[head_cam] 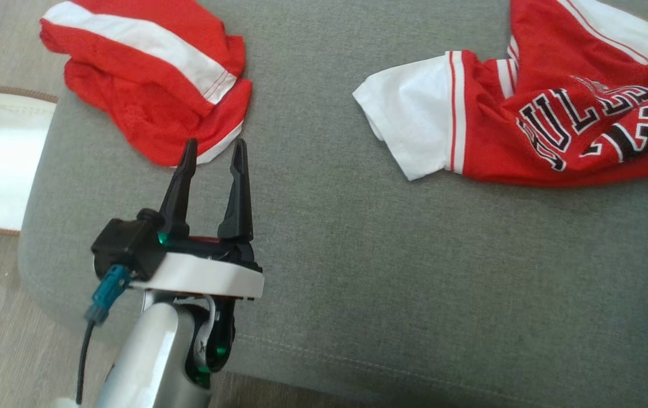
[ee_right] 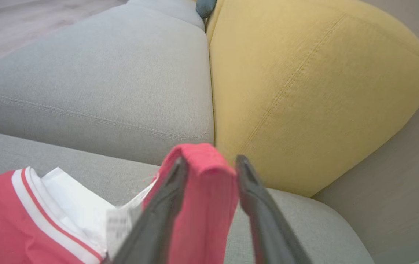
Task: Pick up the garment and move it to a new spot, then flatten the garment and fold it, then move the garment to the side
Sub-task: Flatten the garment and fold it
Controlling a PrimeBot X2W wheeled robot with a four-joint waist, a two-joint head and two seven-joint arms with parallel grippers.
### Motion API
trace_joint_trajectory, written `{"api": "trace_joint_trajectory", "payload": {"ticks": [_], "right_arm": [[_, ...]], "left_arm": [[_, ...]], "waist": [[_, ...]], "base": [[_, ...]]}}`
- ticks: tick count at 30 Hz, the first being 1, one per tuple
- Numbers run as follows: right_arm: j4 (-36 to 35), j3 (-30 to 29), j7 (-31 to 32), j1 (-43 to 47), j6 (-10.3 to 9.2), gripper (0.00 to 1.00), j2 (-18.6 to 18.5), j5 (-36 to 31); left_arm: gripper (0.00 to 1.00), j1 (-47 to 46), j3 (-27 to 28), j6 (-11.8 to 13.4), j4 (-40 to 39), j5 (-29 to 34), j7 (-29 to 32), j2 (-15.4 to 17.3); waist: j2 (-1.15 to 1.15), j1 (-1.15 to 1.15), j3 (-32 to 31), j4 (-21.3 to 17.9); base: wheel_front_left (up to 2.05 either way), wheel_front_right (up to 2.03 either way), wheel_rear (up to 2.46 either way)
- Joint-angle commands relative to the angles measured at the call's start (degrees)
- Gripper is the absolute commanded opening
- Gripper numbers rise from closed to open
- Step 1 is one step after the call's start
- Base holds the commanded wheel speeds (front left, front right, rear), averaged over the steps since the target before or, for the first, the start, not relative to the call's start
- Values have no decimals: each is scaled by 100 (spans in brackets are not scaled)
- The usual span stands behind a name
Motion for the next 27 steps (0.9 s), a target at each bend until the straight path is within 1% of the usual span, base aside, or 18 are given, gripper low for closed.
{"api": "trace_joint_trajectory", "payload": {"ticks": [1, 5, 10, 13, 18, 19, 23, 27], "right_arm": [[-14, -8, -168, -220, 37, 100, -27, -129], [285, -142, -392, -198, 37, 100, 27, -289], [600, -305, -845, -121, 37, 100, 168, -390], [690, -343, -1211, 1, 37, 100, 358, -288], [644, -265, -1909, 469, 37, 100, 856, 177], [519, -153, -2119, 733, 37, 100, 1076, 404], [-58, 76, -2347, 1384, 37, 100, 1513, 980], [-960, 338, -2418, 2210, 37, 100, 1810, 1592]], "left_arm": [[100, -192, 143, -15, -207, -20, -31, 42], [100, -176, 151, 21, -186, -17, -31, 42], [100, -109, 203, 31, -178, 19, -31, 42], [100, -51, 247, 11, -164, 46, -31, 42], [100, 83, 327, 16, -164, 64, -31, 42], [100, 137, 355, 23, -175, 78, -31, 42], [100, 221, 411, 19, -180, 112, -31, 42], [100, 259, 448, 1, -174, 140, -31, 42]], "waist": [[0, -1, 5, 37], [0, -1, -84, 8], [0, -1, -290, -166], [0, -1, -459, -335], [0, -1, -782, -674], [0, -1, -876, -816], [0, -1, -1019, -1109], [0, -1, -1062, -1379]], "base": [[0, 0, 0], [0, 0, 0], [0, 0, 0], [0, 0, 0], [0, 0, 0], [0, 0, 0], [0, 0, 0], [0, 0, 0]]}}
